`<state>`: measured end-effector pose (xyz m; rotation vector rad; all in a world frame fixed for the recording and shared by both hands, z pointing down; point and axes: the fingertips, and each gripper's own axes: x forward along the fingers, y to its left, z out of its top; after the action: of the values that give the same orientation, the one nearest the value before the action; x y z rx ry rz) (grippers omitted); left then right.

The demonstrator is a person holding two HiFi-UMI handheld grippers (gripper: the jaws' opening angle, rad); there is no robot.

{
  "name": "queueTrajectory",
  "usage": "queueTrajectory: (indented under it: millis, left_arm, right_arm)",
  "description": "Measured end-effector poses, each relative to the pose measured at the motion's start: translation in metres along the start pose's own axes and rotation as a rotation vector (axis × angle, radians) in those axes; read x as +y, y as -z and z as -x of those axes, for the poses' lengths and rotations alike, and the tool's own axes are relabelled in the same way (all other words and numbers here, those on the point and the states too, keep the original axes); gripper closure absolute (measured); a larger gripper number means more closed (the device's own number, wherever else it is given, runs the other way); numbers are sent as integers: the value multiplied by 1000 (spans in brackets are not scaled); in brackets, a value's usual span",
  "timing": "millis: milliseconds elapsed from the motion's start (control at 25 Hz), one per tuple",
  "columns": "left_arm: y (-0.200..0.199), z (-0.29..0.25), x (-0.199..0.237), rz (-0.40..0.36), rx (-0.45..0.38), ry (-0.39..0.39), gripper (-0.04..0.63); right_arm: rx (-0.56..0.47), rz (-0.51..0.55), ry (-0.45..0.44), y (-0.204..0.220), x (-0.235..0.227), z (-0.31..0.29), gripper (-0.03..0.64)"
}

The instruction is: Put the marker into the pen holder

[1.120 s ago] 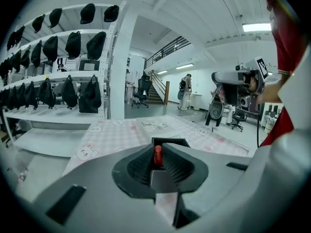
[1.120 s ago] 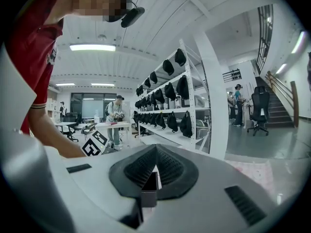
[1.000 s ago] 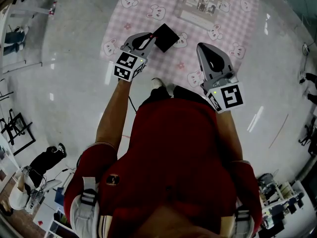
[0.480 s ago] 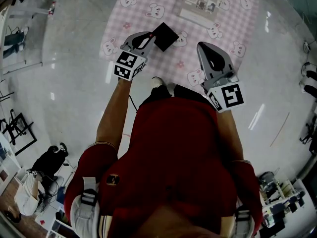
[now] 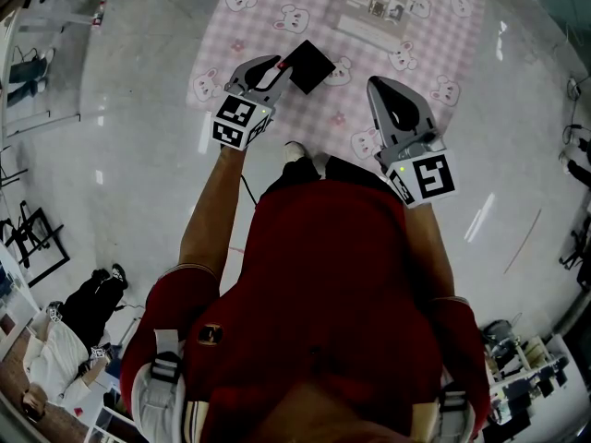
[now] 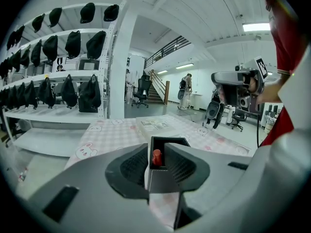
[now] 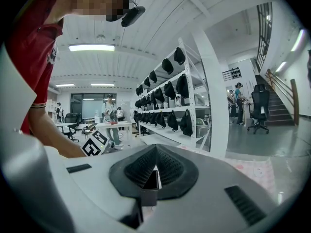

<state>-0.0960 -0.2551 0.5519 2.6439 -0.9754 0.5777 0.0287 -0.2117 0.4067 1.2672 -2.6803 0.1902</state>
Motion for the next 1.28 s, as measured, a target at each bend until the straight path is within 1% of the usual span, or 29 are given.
queueTrajectory:
  millis: [280, 520, 760, 1080, 1280]
  left_arm:
    - [-17, 9, -3, -18, -43, -11, 509]
    - [-43, 26, -5, -31, -114, -48, 509]
    - [-65, 42, -13, -25, -186, -71, 511]
    - [-94, 62, -35, -11, -280, -85, 536]
    - [-109, 76, -49, -9, -322, -92, 555]
  right_arm:
    - [-5, 5, -18, -1, 6, -1, 620]
    - [-15, 6, -37, -4, 12, -2, 618]
    - [-34, 9, -63, -7, 19, -3, 619]
    - [-57, 8, -88, -14, 24, 1, 619]
    - [-74, 7, -105, -17, 29, 6, 619]
